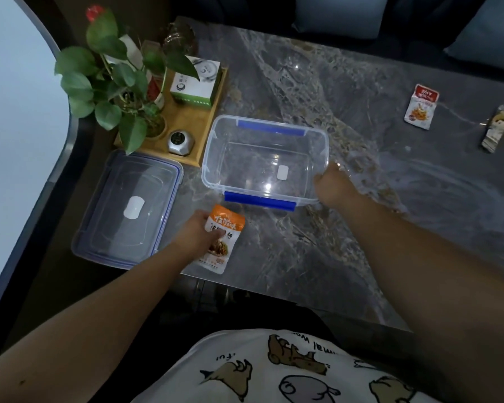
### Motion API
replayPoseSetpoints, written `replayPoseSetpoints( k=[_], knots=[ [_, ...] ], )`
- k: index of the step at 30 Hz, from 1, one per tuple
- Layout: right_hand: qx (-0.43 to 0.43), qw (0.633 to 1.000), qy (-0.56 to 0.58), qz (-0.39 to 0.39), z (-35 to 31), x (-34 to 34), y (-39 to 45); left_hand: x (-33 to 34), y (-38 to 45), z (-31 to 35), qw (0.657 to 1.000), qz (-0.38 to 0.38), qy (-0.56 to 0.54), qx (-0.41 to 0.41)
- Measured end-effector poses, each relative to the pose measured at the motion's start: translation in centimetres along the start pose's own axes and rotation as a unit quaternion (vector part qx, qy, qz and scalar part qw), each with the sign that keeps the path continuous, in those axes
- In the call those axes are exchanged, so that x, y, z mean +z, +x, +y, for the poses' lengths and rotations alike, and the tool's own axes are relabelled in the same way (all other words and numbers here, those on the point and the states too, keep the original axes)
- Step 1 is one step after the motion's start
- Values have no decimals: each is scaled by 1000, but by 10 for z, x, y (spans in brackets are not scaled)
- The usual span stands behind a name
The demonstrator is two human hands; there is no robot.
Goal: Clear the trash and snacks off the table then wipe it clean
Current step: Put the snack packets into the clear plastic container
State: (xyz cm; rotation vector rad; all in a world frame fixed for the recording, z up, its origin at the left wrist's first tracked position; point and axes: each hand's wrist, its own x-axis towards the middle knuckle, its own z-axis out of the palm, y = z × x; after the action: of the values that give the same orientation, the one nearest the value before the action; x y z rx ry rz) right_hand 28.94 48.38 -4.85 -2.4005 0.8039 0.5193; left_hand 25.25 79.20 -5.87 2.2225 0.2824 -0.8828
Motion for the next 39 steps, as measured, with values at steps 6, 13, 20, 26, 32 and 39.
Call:
replayPoseSetpoints(
  k=[6,13,20,26,32,39],
  knots=[
    [6,1000,21,9,-1,3,-2,-43,-43,24,967,-182,-174,27],
    [8,1000,19,20,2,7,-1,-51,16,109,956,-55,-279,68],
    [24,999,31,14,2,8,-1,-19,89,138,993,59,-83,59],
    [23,999,33,19,4,11,0,-11,110,138,992,107,62,30],
    [16,998,47,25,4,13,-1,-3,103,145,970,117,205,60],
    [19,998,50,15,2,10,-3,16,89,137,918,-23,313,242]
  ],
)
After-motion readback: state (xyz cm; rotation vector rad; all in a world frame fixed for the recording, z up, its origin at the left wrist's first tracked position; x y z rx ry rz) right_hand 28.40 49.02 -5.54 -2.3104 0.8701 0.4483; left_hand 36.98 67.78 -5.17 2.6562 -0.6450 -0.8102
